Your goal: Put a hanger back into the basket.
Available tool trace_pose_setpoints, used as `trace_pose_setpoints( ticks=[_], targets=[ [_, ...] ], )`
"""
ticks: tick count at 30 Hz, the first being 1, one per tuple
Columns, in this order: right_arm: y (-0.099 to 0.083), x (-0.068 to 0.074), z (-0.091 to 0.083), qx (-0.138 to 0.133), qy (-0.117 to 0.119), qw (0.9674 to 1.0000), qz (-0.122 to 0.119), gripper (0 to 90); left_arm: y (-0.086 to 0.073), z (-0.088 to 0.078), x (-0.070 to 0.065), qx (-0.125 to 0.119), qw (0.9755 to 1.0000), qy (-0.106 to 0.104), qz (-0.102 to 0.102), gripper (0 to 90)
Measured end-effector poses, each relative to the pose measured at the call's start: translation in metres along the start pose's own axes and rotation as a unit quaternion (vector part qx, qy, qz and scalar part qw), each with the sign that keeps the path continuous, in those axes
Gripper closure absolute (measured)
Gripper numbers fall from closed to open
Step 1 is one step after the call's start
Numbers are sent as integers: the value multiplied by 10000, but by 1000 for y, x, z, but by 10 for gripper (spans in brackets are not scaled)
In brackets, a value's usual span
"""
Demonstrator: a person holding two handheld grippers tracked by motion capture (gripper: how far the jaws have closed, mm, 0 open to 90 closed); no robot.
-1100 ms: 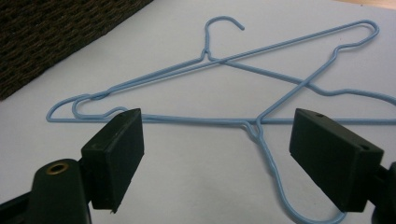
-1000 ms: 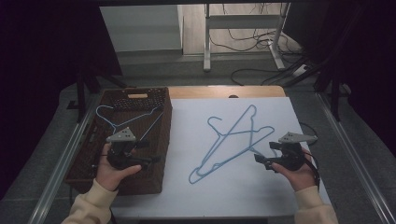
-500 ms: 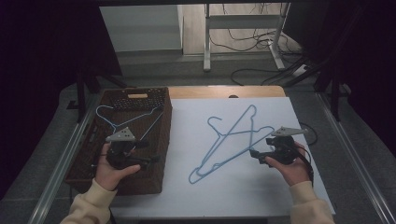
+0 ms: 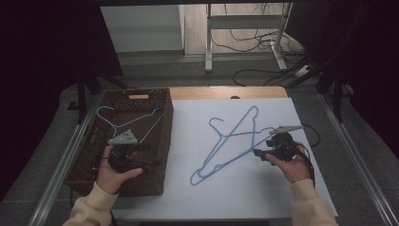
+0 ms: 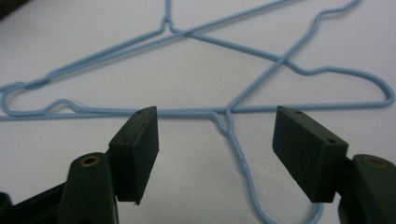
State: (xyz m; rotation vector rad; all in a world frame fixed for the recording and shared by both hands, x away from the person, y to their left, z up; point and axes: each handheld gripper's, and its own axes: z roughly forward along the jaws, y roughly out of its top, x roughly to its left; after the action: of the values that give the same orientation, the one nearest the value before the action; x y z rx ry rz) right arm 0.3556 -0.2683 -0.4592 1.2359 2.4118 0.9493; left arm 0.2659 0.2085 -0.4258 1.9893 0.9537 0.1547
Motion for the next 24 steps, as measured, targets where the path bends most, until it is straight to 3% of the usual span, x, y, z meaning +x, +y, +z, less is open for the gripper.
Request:
trace_pose_setpoints(
  ticks=[8,15,24],
  targets=[
    [-4,-10,13,364,-170,9992,61,360,0,1,-2,2,10000,-12,2,194],
    [-6,-14,29,757,-302,9966,-105,400,-1,2,-3,28,10000,-28,25,195],
    [-6,-18,38,929,-377,9948,-169,448,0,2,-4,32,10000,-21,33,195]
  ],
)
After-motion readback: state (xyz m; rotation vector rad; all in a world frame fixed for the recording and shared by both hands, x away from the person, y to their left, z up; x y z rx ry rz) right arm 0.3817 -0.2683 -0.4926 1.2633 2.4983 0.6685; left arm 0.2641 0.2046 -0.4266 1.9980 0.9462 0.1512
